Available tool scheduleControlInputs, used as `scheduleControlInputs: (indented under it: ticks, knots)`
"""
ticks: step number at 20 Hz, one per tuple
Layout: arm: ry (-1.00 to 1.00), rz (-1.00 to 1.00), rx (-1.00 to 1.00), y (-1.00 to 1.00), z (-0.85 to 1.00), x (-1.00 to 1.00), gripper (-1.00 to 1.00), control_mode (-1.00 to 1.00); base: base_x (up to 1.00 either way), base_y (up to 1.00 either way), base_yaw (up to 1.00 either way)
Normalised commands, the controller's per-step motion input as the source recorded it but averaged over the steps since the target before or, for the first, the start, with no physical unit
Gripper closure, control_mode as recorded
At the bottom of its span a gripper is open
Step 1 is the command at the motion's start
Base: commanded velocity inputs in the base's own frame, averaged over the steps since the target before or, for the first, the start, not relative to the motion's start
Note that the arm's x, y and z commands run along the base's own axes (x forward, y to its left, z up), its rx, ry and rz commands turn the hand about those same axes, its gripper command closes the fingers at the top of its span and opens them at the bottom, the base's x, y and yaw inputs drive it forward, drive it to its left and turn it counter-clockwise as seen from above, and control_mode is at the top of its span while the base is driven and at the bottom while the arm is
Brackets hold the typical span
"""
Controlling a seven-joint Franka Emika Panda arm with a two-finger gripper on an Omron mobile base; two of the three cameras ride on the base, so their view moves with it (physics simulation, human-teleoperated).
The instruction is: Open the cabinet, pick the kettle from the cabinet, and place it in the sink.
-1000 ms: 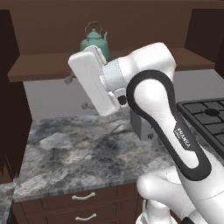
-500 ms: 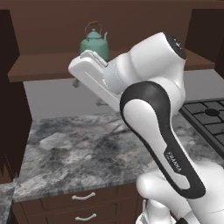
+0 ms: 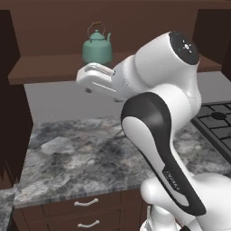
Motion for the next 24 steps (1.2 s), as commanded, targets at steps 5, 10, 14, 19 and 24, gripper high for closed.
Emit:
scheduleControlInputs:
  ticks: [5, 10, 14, 19, 24]
  knots:
    - [-0.20, 0.00, -0.16, -0.22, 0.00, 0.00, -1.00, -1.00, 0.00, 0.00, 0.00]
    - [-0.17, 0.00, -0.15, -0.13, 0.00, 0.04, -1.00, -1.00, 0.00, 0.00, 0.00]
    - [-0.14, 0.00, -0.04, -0.14, 0.00, 0.00, -1.00, -1.00, 0.00, 0.00, 0.00]
    - [-0.10, 0.00, 0.00, -0.18, 0.00, 0.00, -1.00, -1.00, 0.00, 0.00, 0.00]
    - [-0.14, 0.01, 0.01, -0.19, 0.02, 0.01, -1.00, -1.00, 0.00, 0.00, 0.00]
